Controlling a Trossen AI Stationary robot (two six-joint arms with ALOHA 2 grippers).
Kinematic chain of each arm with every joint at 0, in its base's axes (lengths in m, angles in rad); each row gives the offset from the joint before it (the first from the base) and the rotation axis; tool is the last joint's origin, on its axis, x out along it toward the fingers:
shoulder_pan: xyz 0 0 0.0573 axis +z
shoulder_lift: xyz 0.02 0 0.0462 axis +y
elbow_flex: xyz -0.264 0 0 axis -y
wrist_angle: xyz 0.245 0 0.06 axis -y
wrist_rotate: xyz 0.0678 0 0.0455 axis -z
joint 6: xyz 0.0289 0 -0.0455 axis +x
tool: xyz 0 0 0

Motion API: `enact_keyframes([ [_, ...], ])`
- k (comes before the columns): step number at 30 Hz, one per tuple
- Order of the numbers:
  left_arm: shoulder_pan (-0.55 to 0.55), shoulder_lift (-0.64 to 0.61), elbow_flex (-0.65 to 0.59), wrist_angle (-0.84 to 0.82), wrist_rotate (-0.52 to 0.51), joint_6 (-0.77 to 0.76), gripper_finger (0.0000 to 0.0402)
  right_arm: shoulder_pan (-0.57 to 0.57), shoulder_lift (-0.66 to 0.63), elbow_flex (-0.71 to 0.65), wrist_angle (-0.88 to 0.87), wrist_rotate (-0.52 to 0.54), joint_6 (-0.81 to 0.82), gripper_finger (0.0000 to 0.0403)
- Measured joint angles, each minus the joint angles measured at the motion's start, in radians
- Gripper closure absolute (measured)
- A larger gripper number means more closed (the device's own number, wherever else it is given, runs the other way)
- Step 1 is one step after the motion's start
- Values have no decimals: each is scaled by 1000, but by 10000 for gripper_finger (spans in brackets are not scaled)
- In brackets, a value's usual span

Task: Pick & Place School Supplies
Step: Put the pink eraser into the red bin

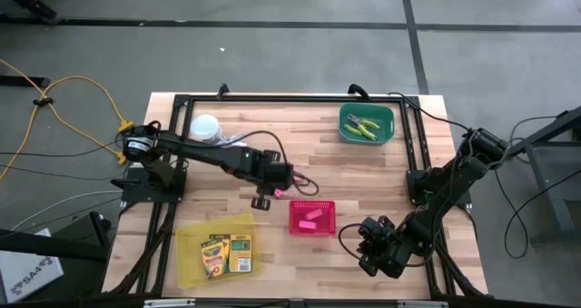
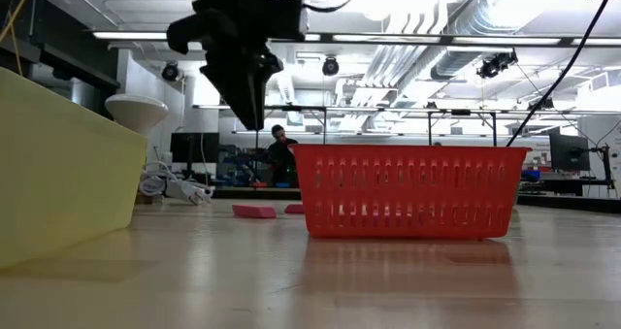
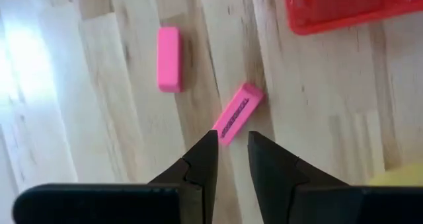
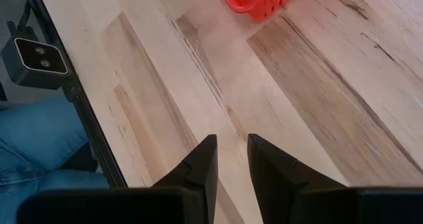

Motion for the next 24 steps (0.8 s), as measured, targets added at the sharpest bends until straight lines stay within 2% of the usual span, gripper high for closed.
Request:
enact_keyframes([
  [6,76,0,-5,-21,207,119,323,0,0,0,31,0,8,331],
  [8,90,8,-14,-23,243,167,323,0,0,0,49,0,9,331],
  [24,106,87,-32,16,236,281,315,0,0,0,67,30,1,331],
])
